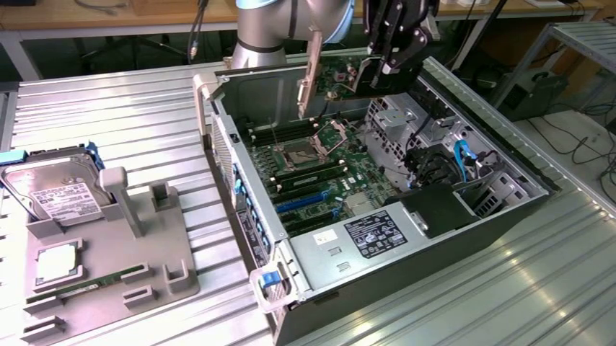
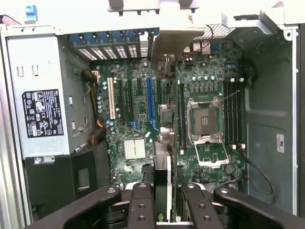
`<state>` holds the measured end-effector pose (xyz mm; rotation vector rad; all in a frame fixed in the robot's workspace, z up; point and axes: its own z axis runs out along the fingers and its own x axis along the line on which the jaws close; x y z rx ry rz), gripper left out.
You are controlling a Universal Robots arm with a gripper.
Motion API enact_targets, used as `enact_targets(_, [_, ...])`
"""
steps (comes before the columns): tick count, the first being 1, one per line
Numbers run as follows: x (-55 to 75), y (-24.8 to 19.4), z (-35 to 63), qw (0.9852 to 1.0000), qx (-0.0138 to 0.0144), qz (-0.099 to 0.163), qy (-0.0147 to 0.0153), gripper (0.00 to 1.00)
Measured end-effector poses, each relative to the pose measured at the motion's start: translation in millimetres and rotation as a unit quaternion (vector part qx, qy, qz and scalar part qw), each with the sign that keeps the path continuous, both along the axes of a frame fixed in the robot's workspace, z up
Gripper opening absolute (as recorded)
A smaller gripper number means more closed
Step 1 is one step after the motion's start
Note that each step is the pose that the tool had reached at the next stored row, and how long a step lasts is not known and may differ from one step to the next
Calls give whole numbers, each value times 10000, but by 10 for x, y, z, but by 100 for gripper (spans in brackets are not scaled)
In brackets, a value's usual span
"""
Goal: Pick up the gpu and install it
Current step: 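Insert the gpu into the slot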
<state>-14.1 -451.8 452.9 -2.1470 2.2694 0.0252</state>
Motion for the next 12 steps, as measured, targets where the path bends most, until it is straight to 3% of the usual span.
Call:
enact_targets(3, [0, 0, -14, 9987, 0, 506, -1, 27])
enact_targets(12, [0, 0, -70, 9976, -1, 699, -7, 27])
